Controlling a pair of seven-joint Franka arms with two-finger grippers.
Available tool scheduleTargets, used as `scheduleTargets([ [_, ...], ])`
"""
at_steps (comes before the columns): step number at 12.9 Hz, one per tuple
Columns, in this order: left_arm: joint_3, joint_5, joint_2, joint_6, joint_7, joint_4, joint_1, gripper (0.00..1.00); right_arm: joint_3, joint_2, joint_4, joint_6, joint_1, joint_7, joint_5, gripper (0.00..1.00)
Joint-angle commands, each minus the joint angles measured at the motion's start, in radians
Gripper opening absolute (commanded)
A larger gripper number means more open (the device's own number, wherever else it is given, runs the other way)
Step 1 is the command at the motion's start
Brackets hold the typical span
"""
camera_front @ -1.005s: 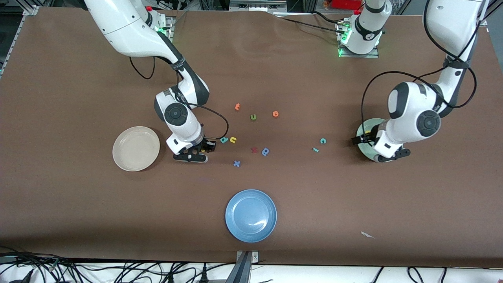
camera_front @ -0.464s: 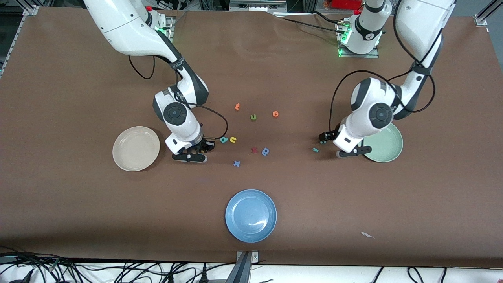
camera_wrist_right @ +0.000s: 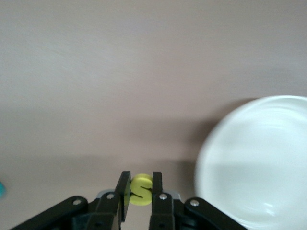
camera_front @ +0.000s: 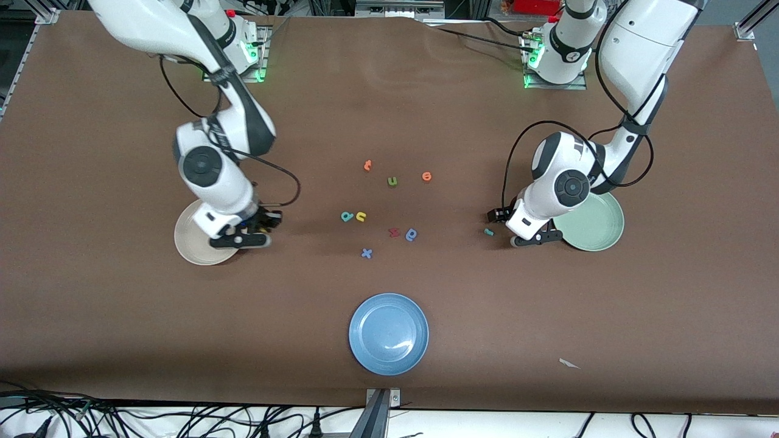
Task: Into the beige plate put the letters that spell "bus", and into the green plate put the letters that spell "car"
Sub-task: 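Move the s to the beige plate while the left gripper grasps the c, then place the teal c in the green plate while the right gripper reaches letters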
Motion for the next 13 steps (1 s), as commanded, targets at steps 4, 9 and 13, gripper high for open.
scheduleTargets([
  [4,-0.001,0.032,0.010,0.006,-0.064,0.011,-0.016,0.56,0.013,-0.128,-0.141,-0.058,-0.204,-0.344,-0.011,0.04],
  [9,-0.001,0.032,0.021,0.006,-0.090,0.024,-0.017,0.38,0.013,-0.089,-0.202,0.060,-0.252,-0.362,-0.011,0.68],
  [13,0.000,0.034,0.024,0.006,-0.092,0.038,-0.016,0.34,0.021,-0.092,-0.200,0.061,-0.251,-0.347,0.000,0.78],
])
